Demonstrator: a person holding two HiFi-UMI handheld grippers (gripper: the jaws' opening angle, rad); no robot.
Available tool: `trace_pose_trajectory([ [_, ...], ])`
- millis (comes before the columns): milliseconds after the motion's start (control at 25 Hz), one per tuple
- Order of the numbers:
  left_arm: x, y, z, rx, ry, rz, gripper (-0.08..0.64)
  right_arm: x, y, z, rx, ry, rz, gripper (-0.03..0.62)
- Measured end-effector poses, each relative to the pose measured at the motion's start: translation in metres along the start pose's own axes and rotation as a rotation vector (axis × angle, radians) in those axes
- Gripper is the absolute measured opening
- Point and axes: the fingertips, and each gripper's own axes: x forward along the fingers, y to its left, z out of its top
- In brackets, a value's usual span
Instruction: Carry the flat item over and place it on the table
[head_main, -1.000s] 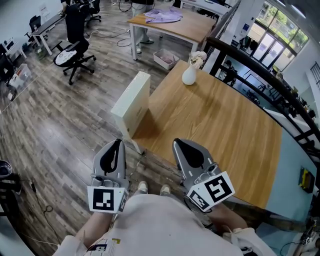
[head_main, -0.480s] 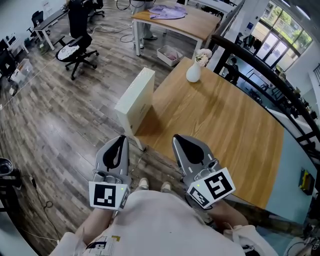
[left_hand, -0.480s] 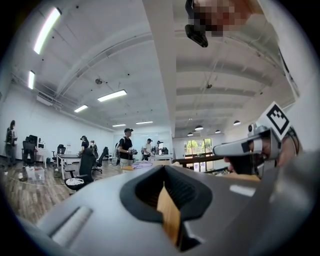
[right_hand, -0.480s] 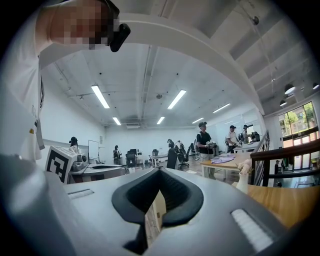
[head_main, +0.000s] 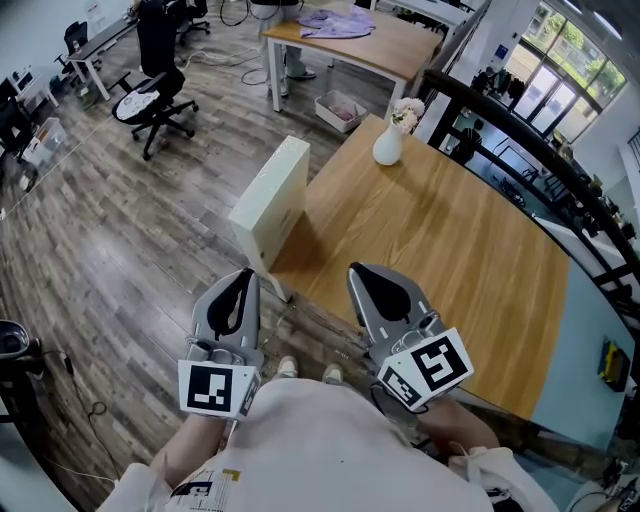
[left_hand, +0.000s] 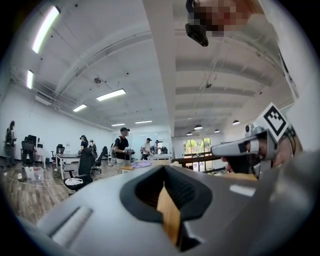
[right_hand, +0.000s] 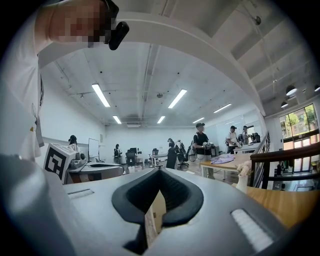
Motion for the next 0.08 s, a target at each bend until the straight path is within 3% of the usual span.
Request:
trace_pose_trajectory([
  [80, -0.0021, -0.0012, -0.0007, -0.002, 0.005, 0.000, 0.002, -0.0021, -0.0020, 0.0015, -0.002, -0.003, -0.006, 0.000],
])
